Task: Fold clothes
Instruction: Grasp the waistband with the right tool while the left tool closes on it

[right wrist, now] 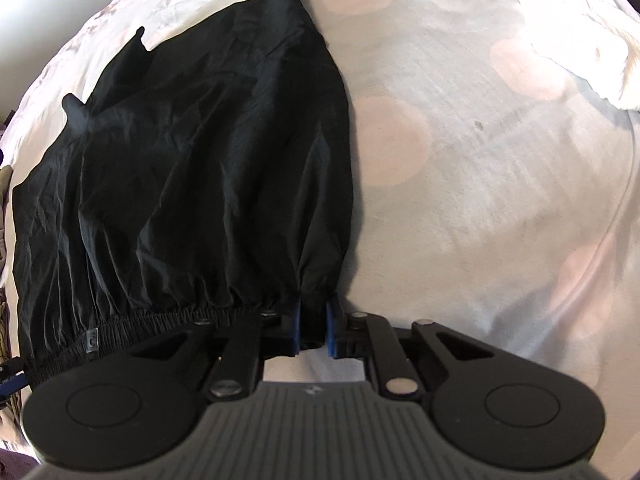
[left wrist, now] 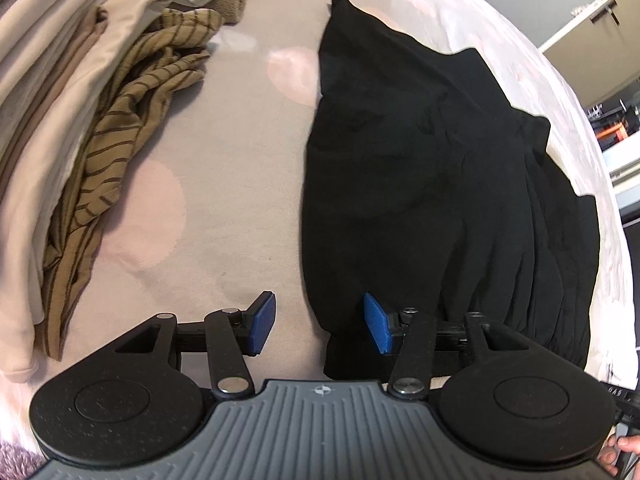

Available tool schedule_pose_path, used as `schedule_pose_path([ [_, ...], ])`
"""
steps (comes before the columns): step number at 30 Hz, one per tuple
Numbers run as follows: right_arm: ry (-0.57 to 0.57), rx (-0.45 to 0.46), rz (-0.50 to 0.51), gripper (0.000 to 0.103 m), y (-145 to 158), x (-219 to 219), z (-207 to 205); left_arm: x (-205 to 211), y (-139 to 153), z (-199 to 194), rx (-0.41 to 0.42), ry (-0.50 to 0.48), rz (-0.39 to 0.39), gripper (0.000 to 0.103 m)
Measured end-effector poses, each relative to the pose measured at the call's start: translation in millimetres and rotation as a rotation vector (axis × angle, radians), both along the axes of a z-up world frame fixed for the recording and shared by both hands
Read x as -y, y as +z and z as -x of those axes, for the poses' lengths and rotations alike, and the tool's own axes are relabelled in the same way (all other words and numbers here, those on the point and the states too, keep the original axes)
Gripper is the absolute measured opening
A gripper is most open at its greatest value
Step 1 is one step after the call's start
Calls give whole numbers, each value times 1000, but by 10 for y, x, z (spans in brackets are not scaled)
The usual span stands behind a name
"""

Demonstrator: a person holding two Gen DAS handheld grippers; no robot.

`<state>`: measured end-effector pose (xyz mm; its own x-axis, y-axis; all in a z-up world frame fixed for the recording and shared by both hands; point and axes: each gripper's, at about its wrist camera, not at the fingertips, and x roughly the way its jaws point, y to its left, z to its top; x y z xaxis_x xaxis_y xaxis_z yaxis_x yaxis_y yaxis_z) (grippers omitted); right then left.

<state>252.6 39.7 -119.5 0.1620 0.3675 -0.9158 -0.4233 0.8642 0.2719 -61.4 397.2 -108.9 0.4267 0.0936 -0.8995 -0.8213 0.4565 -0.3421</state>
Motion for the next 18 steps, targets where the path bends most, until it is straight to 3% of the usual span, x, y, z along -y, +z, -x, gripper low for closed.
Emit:
schedule_pose_path([
  [7,-27,49,-87,13,217,50,56,-14,-100,-97,-16,-46,29,34],
  [18,81,131,-201,13,845,-271,383,19,-171,-167,-35,-69,34,34],
])
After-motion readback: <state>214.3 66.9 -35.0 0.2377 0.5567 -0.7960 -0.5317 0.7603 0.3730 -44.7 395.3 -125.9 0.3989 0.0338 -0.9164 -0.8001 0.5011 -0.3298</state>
